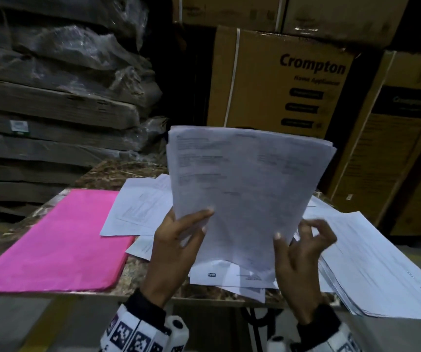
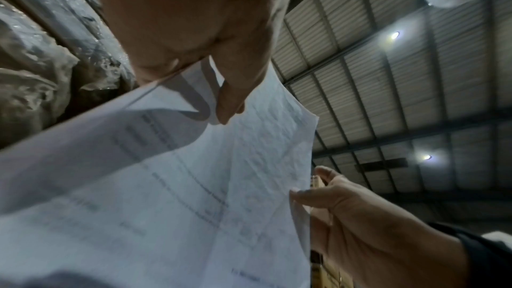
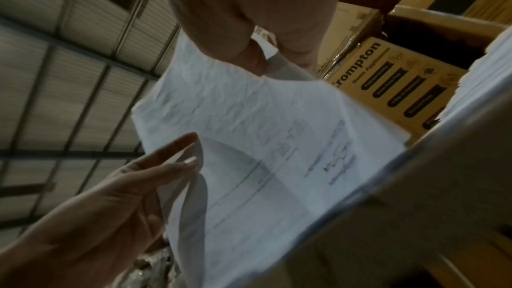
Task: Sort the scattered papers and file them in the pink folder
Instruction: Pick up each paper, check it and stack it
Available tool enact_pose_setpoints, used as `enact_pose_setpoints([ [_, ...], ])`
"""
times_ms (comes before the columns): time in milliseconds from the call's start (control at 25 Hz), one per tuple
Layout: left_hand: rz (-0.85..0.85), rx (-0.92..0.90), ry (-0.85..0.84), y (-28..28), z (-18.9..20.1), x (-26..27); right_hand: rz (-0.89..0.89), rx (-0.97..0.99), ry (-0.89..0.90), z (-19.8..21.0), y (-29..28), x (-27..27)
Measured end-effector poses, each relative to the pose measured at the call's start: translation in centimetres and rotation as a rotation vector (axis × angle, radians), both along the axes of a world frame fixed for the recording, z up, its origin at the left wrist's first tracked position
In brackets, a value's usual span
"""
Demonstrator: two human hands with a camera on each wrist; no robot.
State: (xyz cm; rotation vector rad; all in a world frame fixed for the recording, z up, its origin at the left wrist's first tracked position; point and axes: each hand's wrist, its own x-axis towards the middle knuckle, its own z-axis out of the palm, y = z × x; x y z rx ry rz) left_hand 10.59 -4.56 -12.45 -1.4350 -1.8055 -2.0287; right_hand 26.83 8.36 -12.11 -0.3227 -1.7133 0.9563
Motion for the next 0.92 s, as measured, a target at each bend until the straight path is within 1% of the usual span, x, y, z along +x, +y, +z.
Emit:
enact_pose_setpoints([
  [80, 0.003, -0.037, -0.043, 0.1, -0.6, 0.2, -0.060, 0.084, -0.012, -1.1, 0.0, 0.1],
  [200, 0.011, -0.021, -0.057, 0.4, -0.3, 0.7, -0.113, 0.241, -0.140, -0.6, 0.6, 0.5],
  [320, 0.043, -0.057, -0.013, 0.6, -0.4, 0.9, -0.087, 0.198, -0.219, -0.6, 0.8, 0.6],
  [400, 0.041, -0.094, -0.021, 0.6, -1.1, 0.7, -0.069, 0.144, -0.289, -1.1, 0.9, 0.7],
  [560, 0.039, -0.098, -0.011, 0.3, -1.4, 1.0, -0.113, 0.134, -0.279, -0.8, 1.0, 1.0],
  [720, 0.039, -0.025, 0.011, -0.2, 0.5, 0.4, -0.123, 0.093, -0.275, 0.1, 1.7, 1.7],
  [800, 0.045, 0.012, 0.008, -0.7, 1.7, -0.1, -0.128, 0.109, -0.283, 0.5, 2.4, 2.3],
  [920, 0.112, 0.040, 0.041, -1.2, 3.2, -0.7, -0.112, 0.151, -0.284, 1.1, 3.4, 3.2],
])
